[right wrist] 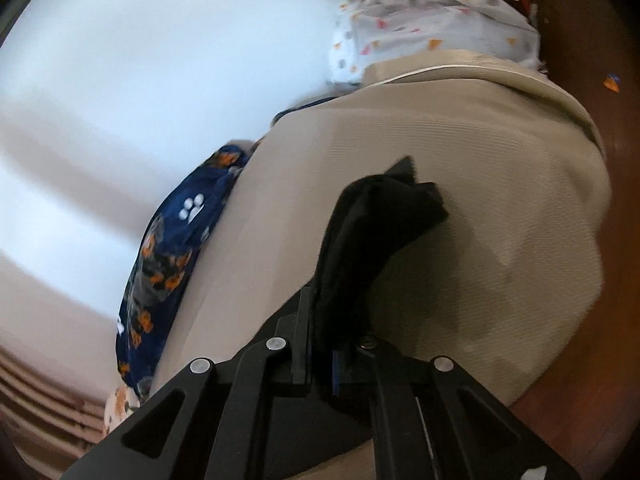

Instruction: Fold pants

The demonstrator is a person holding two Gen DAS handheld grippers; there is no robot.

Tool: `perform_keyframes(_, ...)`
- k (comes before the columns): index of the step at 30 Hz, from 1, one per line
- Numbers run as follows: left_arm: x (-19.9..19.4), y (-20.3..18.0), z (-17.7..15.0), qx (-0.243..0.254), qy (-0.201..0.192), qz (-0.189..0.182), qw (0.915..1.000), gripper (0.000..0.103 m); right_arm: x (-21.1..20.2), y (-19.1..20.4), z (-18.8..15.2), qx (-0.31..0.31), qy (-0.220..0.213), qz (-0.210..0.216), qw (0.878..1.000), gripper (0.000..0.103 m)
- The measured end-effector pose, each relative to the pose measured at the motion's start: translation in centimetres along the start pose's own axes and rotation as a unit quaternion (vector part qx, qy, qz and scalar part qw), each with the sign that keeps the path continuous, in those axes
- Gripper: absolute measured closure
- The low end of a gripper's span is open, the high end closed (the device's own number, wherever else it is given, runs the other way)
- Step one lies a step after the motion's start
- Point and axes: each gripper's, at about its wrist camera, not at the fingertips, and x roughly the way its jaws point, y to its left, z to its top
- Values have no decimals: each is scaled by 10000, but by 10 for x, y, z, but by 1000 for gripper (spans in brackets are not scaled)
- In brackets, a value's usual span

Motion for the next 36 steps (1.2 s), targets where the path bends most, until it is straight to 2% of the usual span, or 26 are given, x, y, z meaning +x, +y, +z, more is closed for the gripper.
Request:
perform_keyframes(6,-20,-26,3,397,-352,1,9986,53,18,42,-30,-274,358,294,9985,95)
perform_keyframes(8,-19,-30,5,428,-320,-8,9986,51,27,53,-43,-354,521,378,9973,95)
perform_keyframes(11,-16,-33,8,293,-229,-103,9993,40,39,67,-63,-492,771,450,9948,95)
perform_keyframes(21,-9,-40,11,226,-137,-104,9996,30,68,93,-120,-829,1356,544,9858,95)
perform_keyframes(24,-5,-40,9,266,-82,-47,9996,29,71,106,-133,-1186,1403,453,9819,95)
perform_keyframes(36,8,-37,5,281,168,60,9994,29,86,133,-180,-1851,1761,449,9658,95)
